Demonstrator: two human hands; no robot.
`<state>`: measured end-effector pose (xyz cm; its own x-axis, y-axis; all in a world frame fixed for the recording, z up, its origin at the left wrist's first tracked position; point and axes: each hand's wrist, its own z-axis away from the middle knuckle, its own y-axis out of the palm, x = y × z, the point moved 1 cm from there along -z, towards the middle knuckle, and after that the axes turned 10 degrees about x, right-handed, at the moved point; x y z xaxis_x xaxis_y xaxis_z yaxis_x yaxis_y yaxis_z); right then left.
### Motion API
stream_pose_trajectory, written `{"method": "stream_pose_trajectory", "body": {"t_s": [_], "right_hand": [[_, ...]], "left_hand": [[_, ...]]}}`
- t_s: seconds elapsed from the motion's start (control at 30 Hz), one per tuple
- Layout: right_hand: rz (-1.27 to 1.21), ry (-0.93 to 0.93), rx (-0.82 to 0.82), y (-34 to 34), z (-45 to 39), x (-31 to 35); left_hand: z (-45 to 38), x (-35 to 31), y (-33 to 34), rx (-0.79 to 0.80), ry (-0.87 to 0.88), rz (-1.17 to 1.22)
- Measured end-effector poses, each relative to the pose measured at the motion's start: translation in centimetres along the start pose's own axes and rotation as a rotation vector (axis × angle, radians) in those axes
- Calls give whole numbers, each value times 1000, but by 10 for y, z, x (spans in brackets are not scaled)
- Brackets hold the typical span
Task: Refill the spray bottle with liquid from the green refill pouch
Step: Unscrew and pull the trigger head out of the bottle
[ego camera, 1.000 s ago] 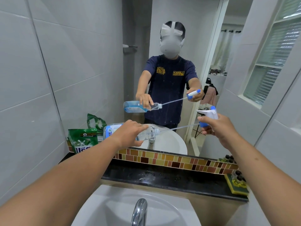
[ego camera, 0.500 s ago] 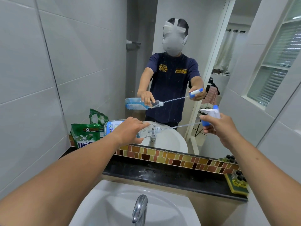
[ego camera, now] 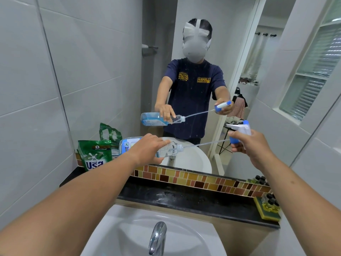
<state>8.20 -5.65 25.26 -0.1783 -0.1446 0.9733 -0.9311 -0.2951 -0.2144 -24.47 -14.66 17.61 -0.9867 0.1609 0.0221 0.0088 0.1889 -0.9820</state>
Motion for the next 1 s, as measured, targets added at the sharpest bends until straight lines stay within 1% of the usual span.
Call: {"method": "stream_pose_trajectory", "body": {"t_s": [0.17,0.47,0.6,0.8,0.9,1.0], "right_hand": [[-47,-28,-40,-1,0,-9],[-11,-53,-77,-2,-1,-17],[-6,-35,-49,-3,-2,-16],[-37,10,-63,-2,-5,-26],[-10,6,-51,-2,-5,-28],[47,-29,-17,0,-4,-28]], "left_hand": [[-3,0,1,-59,-62,88],[-6,0,11,-13,-75,84],[-7,0,11,-18,-73,91],[-10,1,18,-8,-62,110],[-11,1,22,18,-33,95],[-12,2,24,18,-42,101]]}}
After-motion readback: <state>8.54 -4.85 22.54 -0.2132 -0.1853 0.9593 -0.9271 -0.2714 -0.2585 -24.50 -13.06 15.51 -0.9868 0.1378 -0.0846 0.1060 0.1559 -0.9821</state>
